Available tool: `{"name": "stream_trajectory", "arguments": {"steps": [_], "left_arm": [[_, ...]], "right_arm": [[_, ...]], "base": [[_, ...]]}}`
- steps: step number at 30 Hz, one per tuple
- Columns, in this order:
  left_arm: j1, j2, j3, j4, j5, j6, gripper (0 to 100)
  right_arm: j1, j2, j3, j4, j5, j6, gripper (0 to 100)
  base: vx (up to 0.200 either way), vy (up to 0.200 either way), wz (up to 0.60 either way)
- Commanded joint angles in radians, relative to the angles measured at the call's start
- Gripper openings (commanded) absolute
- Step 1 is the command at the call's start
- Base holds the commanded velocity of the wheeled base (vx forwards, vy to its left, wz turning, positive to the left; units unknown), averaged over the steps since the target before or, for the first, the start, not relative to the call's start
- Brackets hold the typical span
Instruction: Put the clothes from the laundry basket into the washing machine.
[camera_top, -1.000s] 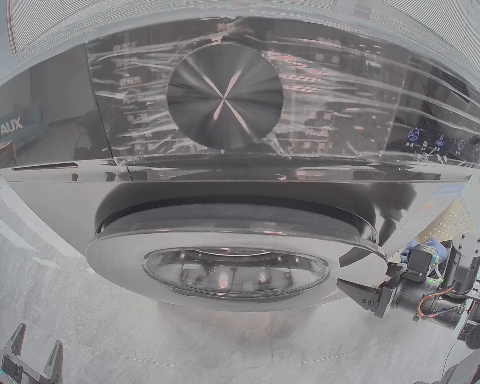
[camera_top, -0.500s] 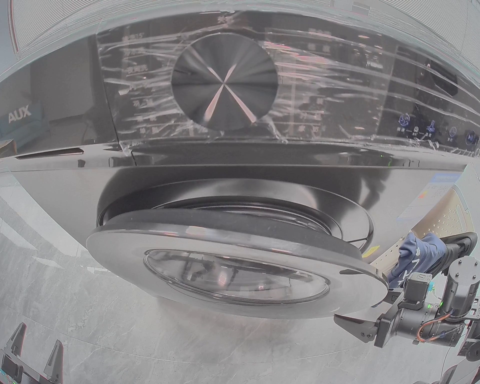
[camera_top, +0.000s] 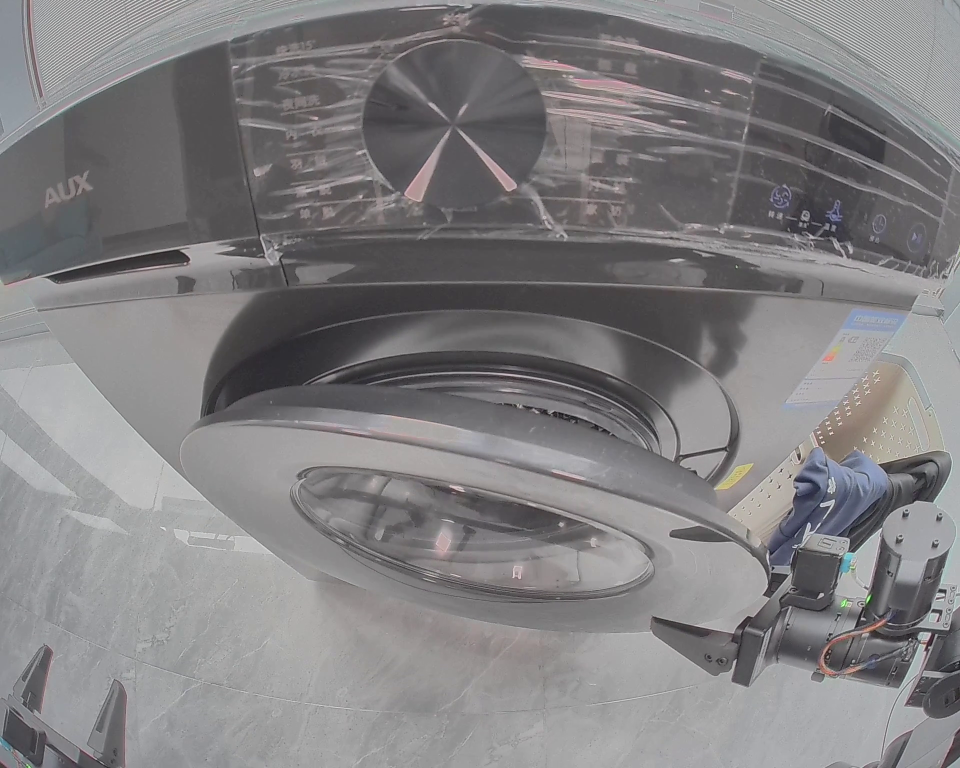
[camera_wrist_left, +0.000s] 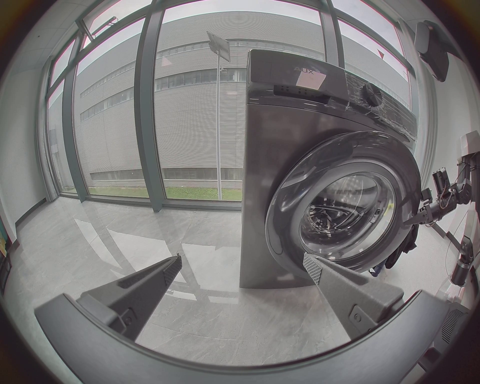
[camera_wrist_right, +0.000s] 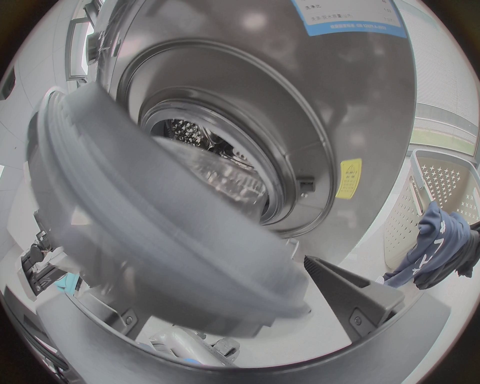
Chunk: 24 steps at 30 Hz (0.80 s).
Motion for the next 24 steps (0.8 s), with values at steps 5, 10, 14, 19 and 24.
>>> {"name": "stream_trajectory", "arguments": {"steps": [5,10,14,19,24], "left_arm": [[-0.001,-0.013,0.016,0.000,0.000,0.001,100],[0.001,-0.013,0.016,0.000,0.000,0.001,100],[-0.001,-0.013,0.016,-0.001,0.000,0.003,100],[-0.001,-0.013,0.016,-0.001,0.000,0.001,100],[-0.001,-0.013,0.016,0.000,0.000,0.001,100]], "right_arm": [[0.036,-0.024,0.069,0.001,0.002,0.002,100],[0.022,-0.021,0.060,-0.001,0.001,0.001,100],[0.007,-0.012,0.009,-0.001,0.001,-0.003,100],[0.033,0.020,0.005,-0.001,0.002,-0.001,100],[0.047,0.026,0.037,0.001,0.004,0.002,100]], "base": [[0.000,0.000,0.00],[0.000,0.000,0.00],[-0.150,0.000,0.00],[-0.120,0.000,0.00],[0.000,0.000,0.00]]}}
